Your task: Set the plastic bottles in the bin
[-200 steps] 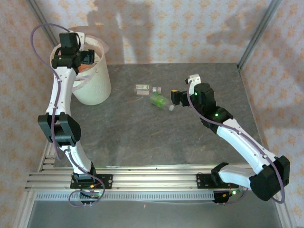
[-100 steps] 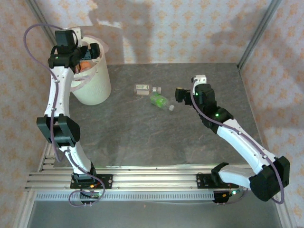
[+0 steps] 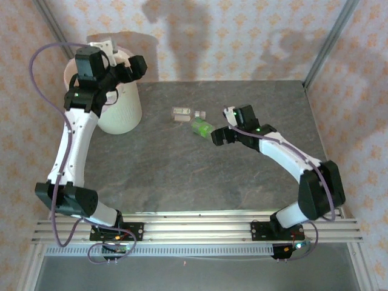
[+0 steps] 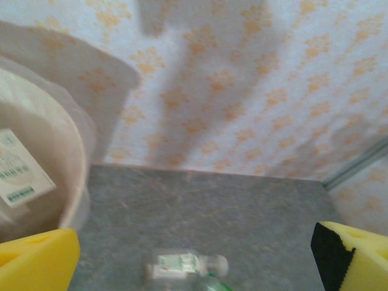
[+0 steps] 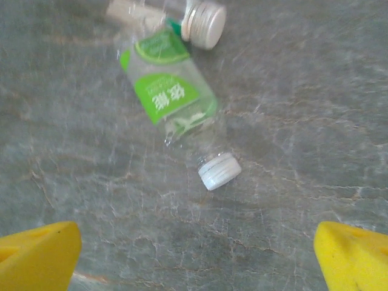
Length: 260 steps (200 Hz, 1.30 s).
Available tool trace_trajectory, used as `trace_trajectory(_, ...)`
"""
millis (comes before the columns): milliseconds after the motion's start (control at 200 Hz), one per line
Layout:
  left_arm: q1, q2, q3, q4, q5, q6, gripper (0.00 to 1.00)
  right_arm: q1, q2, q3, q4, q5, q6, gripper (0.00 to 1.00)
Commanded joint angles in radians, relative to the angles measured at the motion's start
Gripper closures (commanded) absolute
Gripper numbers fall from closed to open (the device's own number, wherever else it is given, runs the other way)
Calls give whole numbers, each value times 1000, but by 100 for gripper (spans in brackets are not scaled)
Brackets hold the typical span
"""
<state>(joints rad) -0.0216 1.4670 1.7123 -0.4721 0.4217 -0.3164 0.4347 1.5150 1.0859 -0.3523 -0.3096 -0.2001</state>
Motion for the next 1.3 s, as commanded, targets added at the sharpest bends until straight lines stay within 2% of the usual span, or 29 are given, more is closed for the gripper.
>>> trace_trajectory(0,-17,-83,-133,129,74,-138,0,-10,67,77,-77,-41,-147,1)
trace_trajectory(75,-20,-128,-202,160,107,-195,0,-9,127,118,-109,-71,-196,1)
trace_trajectory(150,-20,-160,-213,92,112,-190,0,-8,186,160,-139,-104,-239,2)
trace_trajectory(240,-20,-206,-238,28,85,-184,0,-8,258,206,-143,-97,-262,3)
trace_trajectory(390,-19,-303,-331,14,42,-179,0,-3,401,333,-208,-66,-313,5)
trace_trajectory(510,-20,-385,-400,7,-44,-174,0,0,488,416,-220,-20,-282,7)
trace_trajectory(640,-19,-453,-473,38,-88,-173,0,12,567,491,-231,-17,-268,7)
trace_trajectory(811,-20,-458,-481,11,-121,-154,0,21,622,538,-225,-96,-243,9)
trace_trajectory(961,-20,-452,-483,-4,-127,-135,0,45,643,547,-209,-34,-216,12)
trace_trajectory(1056,-19,-459,-513,30,-108,-136,0,55,642,538,-196,-20,-185,17)
trace_trajectory(1196,-20,-452,-537,51,-93,-138,0,69,626,518,-178,6,-146,33)
trace_trajectory(1296,-19,-431,-520,37,-41,-128,0,77,586,488,-148,18,-112,44)
